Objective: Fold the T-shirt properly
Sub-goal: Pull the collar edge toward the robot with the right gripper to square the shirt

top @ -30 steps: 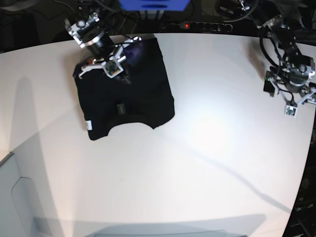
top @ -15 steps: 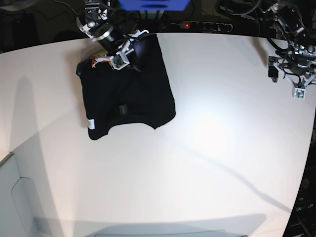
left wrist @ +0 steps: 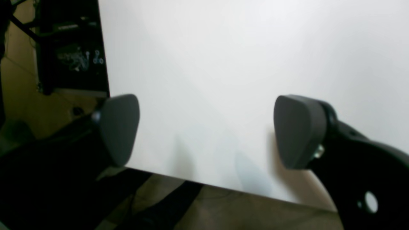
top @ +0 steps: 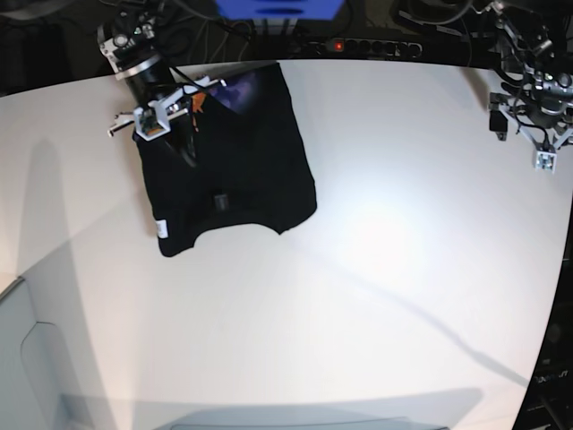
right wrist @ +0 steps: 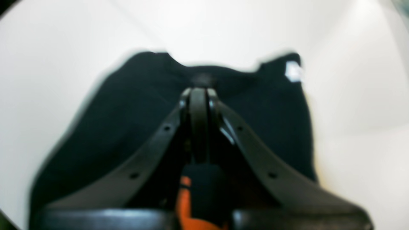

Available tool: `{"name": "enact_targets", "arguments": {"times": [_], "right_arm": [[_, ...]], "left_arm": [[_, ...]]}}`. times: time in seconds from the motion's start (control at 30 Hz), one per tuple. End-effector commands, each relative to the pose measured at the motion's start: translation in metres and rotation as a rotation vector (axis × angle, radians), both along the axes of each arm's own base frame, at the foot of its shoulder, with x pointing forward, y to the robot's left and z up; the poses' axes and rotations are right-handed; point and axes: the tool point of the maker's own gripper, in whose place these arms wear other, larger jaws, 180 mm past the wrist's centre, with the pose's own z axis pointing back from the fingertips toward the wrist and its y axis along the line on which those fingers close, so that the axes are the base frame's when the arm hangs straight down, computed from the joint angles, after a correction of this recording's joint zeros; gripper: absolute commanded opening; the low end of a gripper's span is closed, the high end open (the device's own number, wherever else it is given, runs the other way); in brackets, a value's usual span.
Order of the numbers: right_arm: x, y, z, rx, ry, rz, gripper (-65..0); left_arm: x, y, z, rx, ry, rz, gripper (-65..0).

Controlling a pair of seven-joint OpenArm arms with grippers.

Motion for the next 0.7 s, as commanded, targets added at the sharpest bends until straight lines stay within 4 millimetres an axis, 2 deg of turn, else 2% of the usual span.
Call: {"name": "enact_targets", "arguments": {"times": [0.0, 0.17, 0.37, 0.47, 0.67], "right_arm": [[0.005, -0.01, 0.007, 0.016, -0.039, -0.036, -65.0], [0.002, -0.042, -0.034, 0.024, 0.054, -0.131, -65.0], [-0.015, -0.046, -0.086, 0.074, 0.19, -0.157, -65.0], [-0.019, -0.045, -0.095, 0.085, 0.215, -0.159, -65.0], [-0.021, -0.043, -0.096, 0.091, 0.221, -0.162, -65.0]], "left_arm": [[0.004, 0.005, 0.011, 0.029, -0.024, -0.006, 0.0], [0.004, 0.005, 0.011, 0.027, -0.024, -0.006, 0.0], [-0.002, 0.005, 0.009, 0.031, -0.009, -0.006, 0.0], [-0.004, 0.001, 0.01, 0.033, -0.01, -0.01, 0.0], [-0.004, -0.003, 0.014, 0.042, -0.017, -0.018, 0.0]]}}
